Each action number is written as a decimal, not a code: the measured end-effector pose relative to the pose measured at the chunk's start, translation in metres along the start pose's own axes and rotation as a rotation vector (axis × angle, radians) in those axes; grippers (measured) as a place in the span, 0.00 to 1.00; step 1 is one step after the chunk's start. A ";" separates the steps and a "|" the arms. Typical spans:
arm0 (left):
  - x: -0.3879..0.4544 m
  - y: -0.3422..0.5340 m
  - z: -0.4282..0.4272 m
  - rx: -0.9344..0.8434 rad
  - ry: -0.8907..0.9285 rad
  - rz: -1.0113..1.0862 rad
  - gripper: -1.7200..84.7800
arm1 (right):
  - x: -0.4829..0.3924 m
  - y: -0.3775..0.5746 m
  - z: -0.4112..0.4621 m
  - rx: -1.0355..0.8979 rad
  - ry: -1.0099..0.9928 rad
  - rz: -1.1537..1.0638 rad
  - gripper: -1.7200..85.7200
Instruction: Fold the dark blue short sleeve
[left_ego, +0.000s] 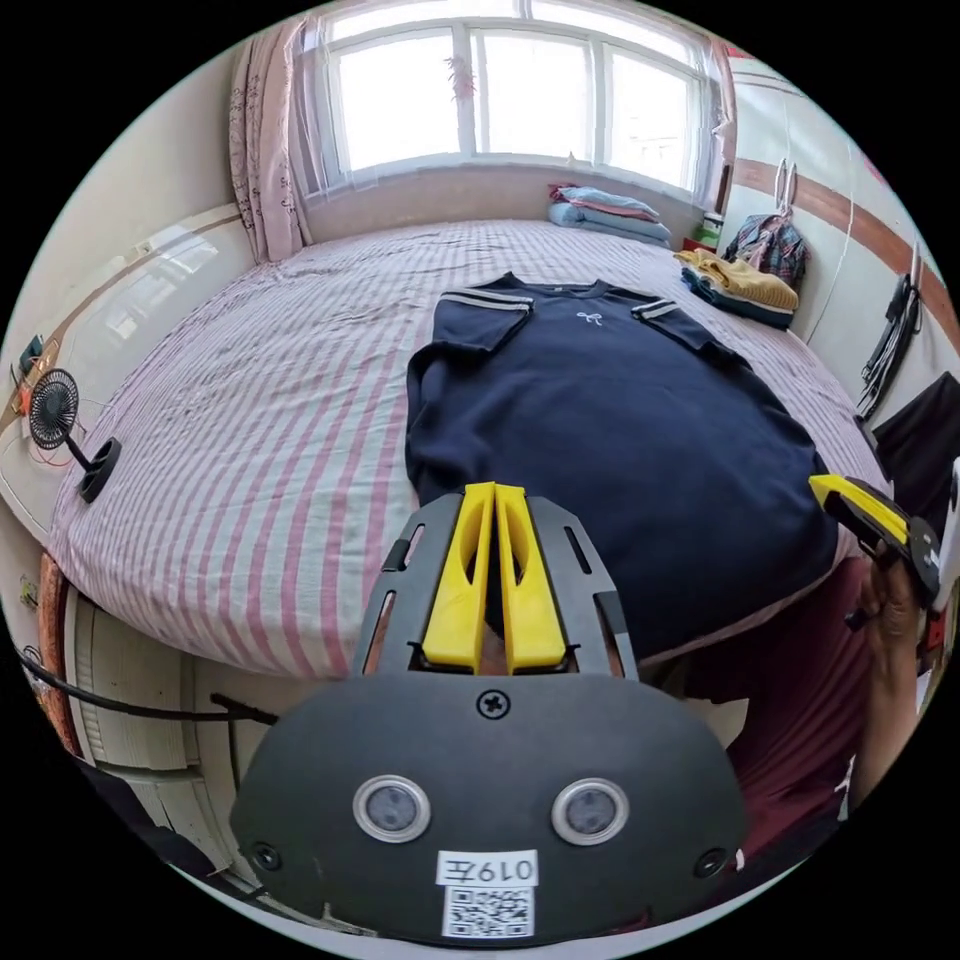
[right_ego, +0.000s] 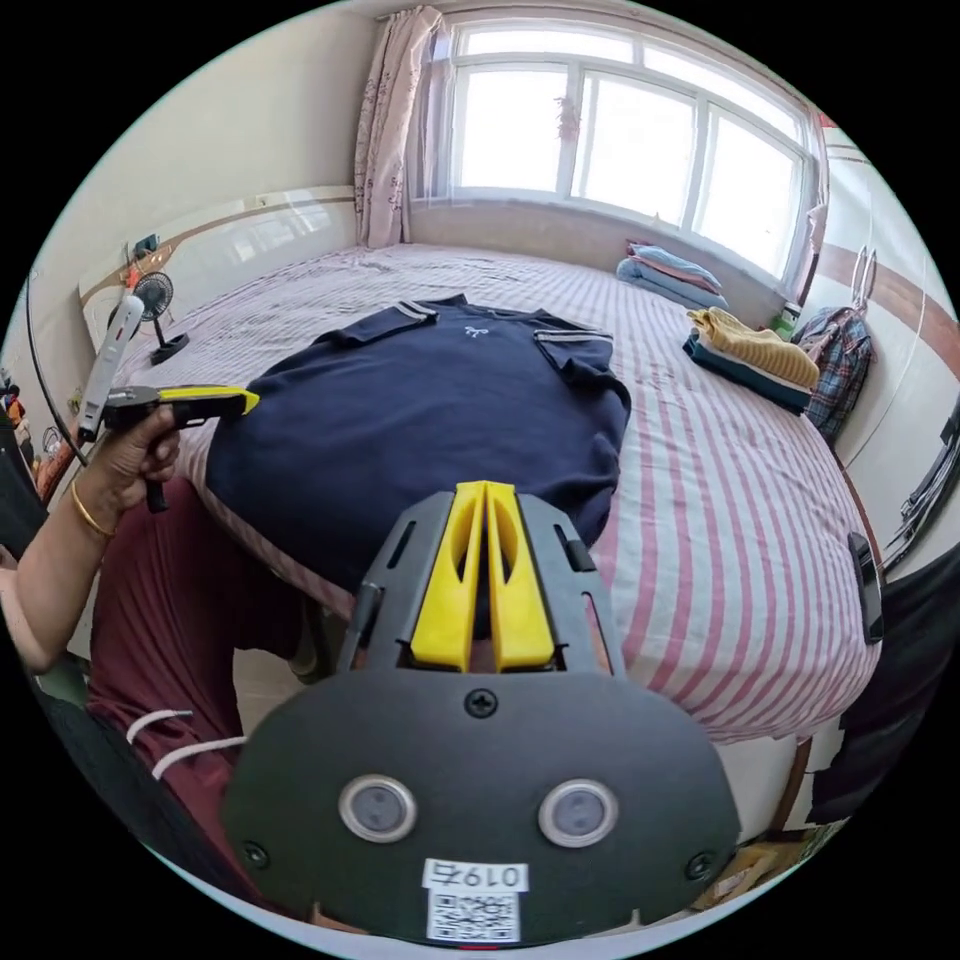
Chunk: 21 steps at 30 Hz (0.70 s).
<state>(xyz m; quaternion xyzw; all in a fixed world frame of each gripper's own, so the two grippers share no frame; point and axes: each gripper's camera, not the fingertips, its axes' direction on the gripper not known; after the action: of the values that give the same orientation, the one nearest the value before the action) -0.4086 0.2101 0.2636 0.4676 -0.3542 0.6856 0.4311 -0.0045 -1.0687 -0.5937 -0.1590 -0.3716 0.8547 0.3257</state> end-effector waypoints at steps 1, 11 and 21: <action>0.003 0.001 -0.007 0.026 0.062 -0.001 0.03 | -0.009 -0.007 -0.004 0.015 -0.061 -0.036 0.08; 0.089 0.059 -0.045 0.025 0.252 0.446 0.05 | -0.136 0.016 -0.024 0.077 -0.093 -0.619 0.10; 0.213 0.098 -0.044 -0.009 0.079 0.899 0.10 | -0.221 0.015 -0.008 0.003 0.086 -0.870 0.10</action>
<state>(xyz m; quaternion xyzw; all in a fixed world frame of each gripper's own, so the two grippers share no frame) -0.5546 0.2678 0.4436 0.2389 -0.5084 0.8205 0.1053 0.1561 -1.2216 -0.6040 -0.0228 -0.3888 0.6311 0.6708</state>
